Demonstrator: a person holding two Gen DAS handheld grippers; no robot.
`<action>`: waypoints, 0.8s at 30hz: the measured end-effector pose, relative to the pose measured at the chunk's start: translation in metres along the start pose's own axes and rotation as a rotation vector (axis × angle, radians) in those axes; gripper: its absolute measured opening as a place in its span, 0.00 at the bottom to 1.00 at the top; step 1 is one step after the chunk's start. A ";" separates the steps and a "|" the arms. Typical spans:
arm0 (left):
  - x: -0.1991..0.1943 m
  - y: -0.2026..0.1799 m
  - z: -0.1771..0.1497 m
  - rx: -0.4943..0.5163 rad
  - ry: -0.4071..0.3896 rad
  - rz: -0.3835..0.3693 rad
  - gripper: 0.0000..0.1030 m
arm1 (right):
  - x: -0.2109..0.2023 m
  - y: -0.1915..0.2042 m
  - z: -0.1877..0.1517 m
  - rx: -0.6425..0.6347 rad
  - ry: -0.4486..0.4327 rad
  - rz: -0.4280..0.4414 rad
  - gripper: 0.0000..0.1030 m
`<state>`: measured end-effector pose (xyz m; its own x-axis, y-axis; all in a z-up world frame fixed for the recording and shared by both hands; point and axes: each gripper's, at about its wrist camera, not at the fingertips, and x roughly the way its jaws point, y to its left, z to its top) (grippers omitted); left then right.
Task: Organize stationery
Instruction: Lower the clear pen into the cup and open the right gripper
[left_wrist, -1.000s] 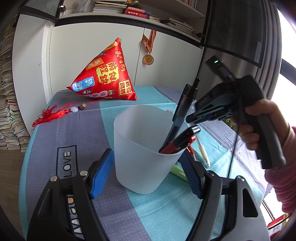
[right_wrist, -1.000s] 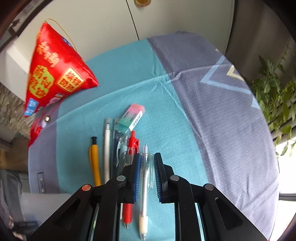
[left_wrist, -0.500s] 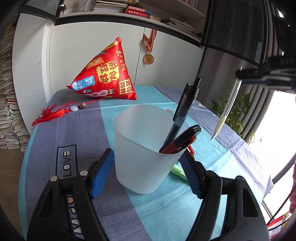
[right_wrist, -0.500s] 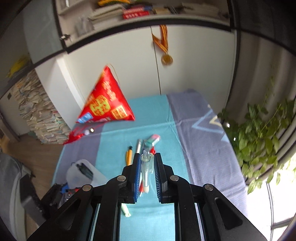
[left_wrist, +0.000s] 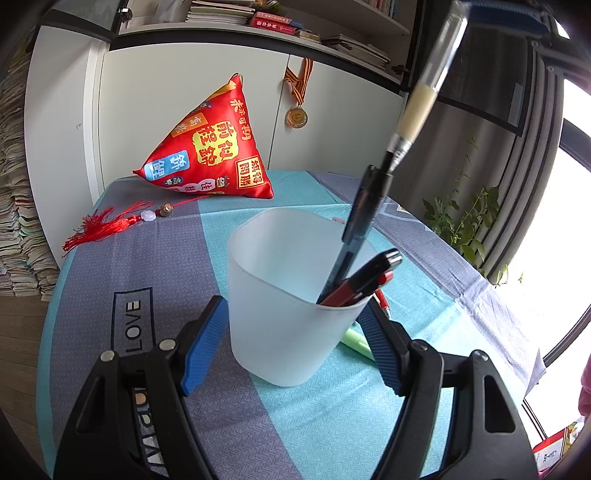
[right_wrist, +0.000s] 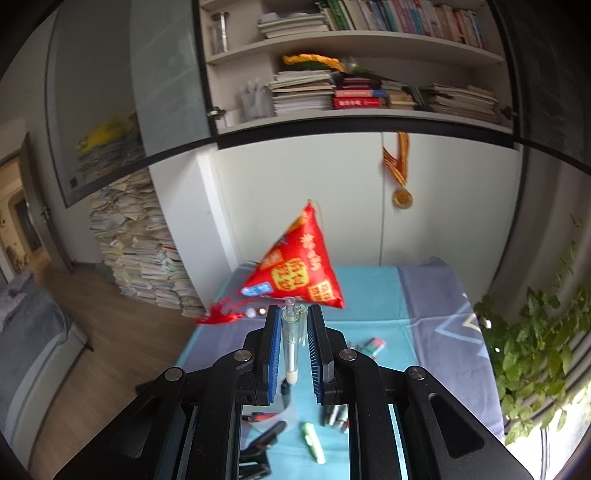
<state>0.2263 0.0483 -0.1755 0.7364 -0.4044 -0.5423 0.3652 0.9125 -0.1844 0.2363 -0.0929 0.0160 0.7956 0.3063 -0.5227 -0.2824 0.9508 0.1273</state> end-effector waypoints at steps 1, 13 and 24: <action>0.000 0.000 0.000 0.000 0.000 0.000 0.71 | 0.000 0.003 0.000 -0.006 -0.001 0.010 0.15; 0.000 -0.001 0.000 0.001 0.000 -0.001 0.71 | 0.026 0.016 -0.020 -0.036 0.077 0.037 0.15; 0.000 0.000 0.000 0.001 0.001 -0.001 0.71 | 0.056 0.010 -0.051 -0.042 0.204 0.010 0.15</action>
<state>0.2260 0.0480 -0.1759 0.7358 -0.4051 -0.5426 0.3661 0.9121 -0.1844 0.2509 -0.0686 -0.0550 0.6687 0.2963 -0.6819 -0.3153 0.9436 0.1008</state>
